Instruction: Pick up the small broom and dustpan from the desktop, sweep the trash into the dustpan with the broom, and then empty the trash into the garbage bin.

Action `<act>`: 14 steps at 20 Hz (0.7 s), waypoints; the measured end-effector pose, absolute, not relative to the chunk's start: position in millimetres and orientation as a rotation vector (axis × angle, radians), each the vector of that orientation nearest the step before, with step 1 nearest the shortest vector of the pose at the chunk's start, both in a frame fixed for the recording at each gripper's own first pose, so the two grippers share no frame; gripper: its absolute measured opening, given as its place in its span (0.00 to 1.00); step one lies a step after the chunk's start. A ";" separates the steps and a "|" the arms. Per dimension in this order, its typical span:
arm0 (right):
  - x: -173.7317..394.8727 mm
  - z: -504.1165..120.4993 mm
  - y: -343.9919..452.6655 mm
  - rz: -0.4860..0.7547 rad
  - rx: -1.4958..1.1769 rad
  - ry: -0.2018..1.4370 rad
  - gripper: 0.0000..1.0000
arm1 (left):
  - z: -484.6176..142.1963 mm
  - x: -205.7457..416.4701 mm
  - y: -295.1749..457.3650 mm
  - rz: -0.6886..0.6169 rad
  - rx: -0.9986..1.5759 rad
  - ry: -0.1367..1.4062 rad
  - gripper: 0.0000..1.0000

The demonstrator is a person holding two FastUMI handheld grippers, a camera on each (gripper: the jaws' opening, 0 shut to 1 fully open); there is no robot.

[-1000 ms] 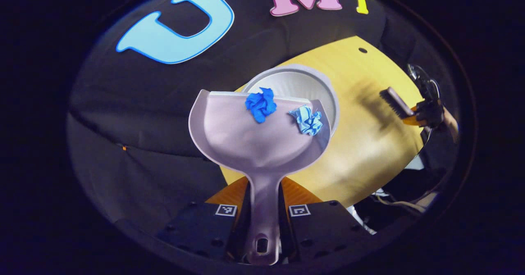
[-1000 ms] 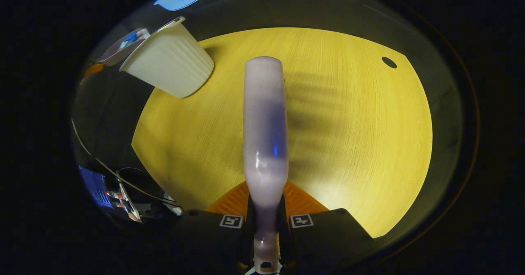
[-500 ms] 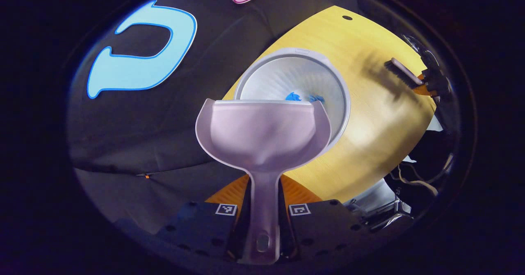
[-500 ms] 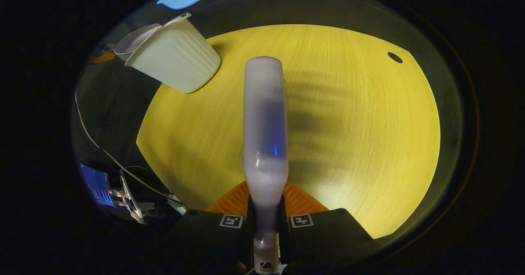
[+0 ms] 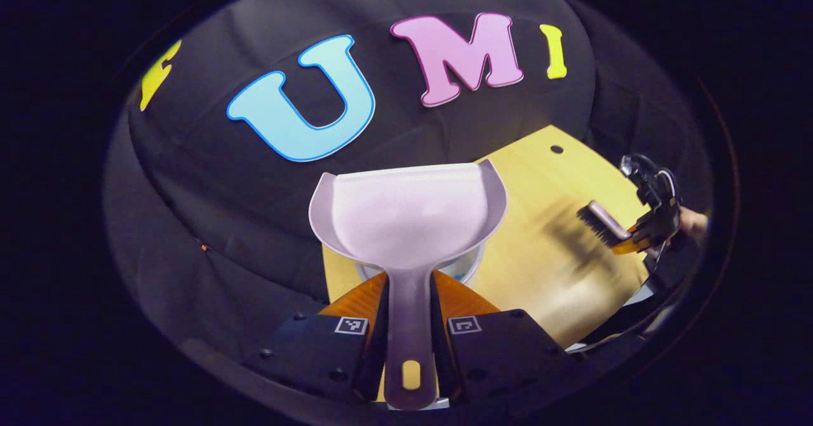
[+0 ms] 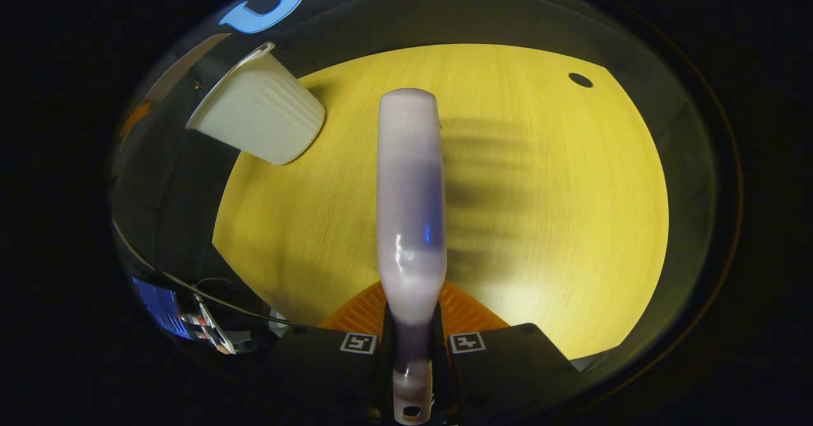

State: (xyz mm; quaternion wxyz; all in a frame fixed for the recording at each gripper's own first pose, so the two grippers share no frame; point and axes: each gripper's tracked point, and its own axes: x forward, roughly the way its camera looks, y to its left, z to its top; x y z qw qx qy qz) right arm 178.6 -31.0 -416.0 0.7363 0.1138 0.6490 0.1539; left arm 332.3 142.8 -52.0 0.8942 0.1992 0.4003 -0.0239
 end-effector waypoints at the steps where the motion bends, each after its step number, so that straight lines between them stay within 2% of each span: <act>1: 179.3 -413.8 -29.6 0.313 0.274 1.419 0.27 | -56.1 327.0 119.4 -0.090 0.360 0.800 0.28; 4: 182.7 -414.2 -31.0 0.240 0.326 1.402 0.27 | -80.8 314.4 46.9 -0.216 0.188 0.771 0.29; 7: 180.0 -418.4 -31.3 0.190 0.334 1.410 0.28 | -110.5 308.1 -4.6 -0.265 0.222 0.736 0.29; 11: 178.6 -416.4 -24.2 0.145 0.411 1.449 0.27 | -169.6 317.9 -52.4 -0.251 0.187 0.785 0.30; 14: 183.3 -414.8 -32.0 0.139 0.347 1.481 0.27 | -204.6 316.0 -78.0 -0.197 0.078 0.841 0.30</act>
